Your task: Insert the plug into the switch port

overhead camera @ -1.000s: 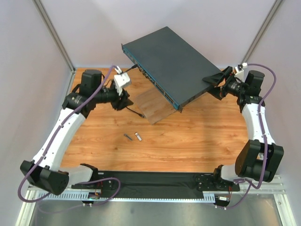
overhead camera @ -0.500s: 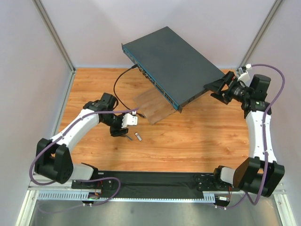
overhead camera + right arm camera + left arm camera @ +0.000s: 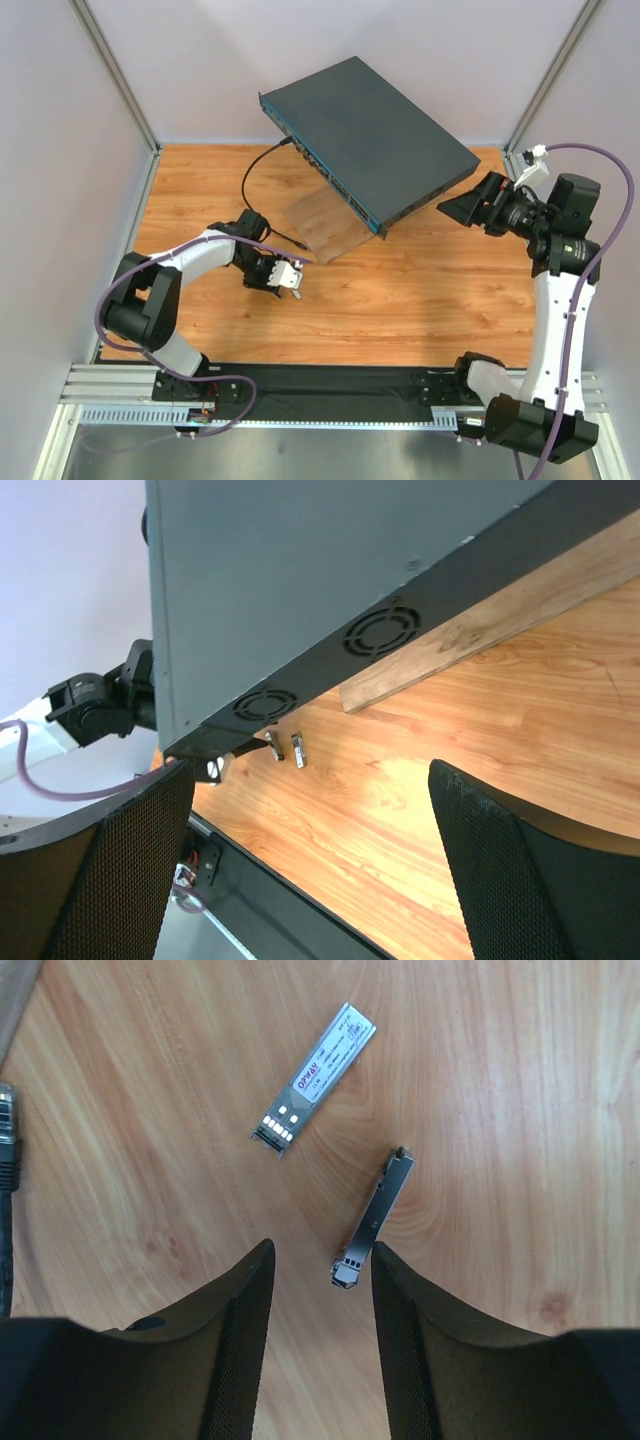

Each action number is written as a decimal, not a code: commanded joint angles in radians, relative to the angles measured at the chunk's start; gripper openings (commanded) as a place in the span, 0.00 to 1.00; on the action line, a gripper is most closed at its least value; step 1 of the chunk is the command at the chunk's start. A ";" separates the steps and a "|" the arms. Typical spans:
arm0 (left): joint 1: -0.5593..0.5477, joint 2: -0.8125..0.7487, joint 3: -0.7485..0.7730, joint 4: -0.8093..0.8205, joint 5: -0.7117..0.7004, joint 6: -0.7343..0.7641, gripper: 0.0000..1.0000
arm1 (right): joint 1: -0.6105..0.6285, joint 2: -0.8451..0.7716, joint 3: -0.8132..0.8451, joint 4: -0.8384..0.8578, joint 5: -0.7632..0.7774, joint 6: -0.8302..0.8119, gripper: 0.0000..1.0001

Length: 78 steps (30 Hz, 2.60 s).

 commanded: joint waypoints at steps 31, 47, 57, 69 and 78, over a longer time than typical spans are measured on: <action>-0.092 -0.914 0.060 0.190 -0.284 -0.543 0.00 | 0.276 0.111 0.326 0.198 -0.028 0.217 0.66; -0.095 -1.192 -0.170 0.586 -0.361 0.098 0.00 | 1.018 0.630 0.717 0.340 0.154 0.348 0.69; -0.095 -1.252 -0.230 0.549 -0.298 0.206 0.00 | 1.130 0.739 0.687 0.452 0.082 0.473 0.65; -0.095 -1.235 -0.253 0.532 -0.249 0.247 0.00 | 1.158 0.750 0.592 0.512 0.051 0.556 0.53; -0.097 -1.217 -0.239 0.535 -0.238 0.244 0.00 | 1.158 0.757 0.573 0.558 0.047 0.585 0.42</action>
